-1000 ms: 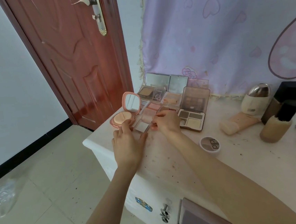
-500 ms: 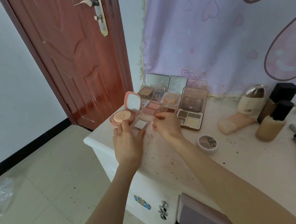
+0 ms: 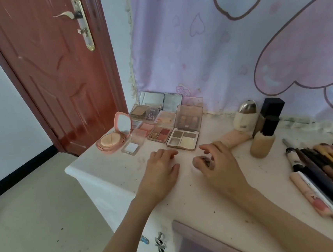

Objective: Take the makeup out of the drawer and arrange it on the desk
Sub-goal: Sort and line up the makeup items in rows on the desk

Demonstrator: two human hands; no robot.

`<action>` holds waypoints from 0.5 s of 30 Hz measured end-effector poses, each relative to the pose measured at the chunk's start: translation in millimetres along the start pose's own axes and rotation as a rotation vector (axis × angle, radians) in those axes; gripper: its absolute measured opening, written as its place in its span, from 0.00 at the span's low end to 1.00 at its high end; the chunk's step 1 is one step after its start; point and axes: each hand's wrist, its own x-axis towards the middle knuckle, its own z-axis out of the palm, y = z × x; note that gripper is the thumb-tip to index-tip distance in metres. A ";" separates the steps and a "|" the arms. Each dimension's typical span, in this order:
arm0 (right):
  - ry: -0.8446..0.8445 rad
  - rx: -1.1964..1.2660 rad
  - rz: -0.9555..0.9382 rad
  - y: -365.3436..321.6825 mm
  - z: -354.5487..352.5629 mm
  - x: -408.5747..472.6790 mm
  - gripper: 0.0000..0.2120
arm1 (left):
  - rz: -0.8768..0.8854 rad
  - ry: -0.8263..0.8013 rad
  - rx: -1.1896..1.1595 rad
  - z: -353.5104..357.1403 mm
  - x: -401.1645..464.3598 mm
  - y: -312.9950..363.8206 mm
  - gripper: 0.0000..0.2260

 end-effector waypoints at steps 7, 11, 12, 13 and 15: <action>-0.247 0.026 0.067 14.7 -2.9 3.9 0.26 | 0.077 -0.135 -0.039 3.6 4.9 4.8 0.19; -0.450 0.038 0.011 25.5 -15.6 9.7 0.37 | 0.102 -0.141 -0.067 1.6 3.1 5.5 0.19; -0.453 0.065 0.010 28.3 -17.5 9.9 0.37 | 0.109 -0.141 -0.073 0.9 2.7 5.4 0.19; -0.431 0.118 0.026 30.4 -18.7 9.7 0.36 | 0.119 -0.142 -0.076 0.2 2.0 5.3 0.18; -0.362 0.276 0.086 31.7 -19.4 8.3 0.34 | 0.133 -0.150 -0.095 -1.6 0.5 6.7 0.18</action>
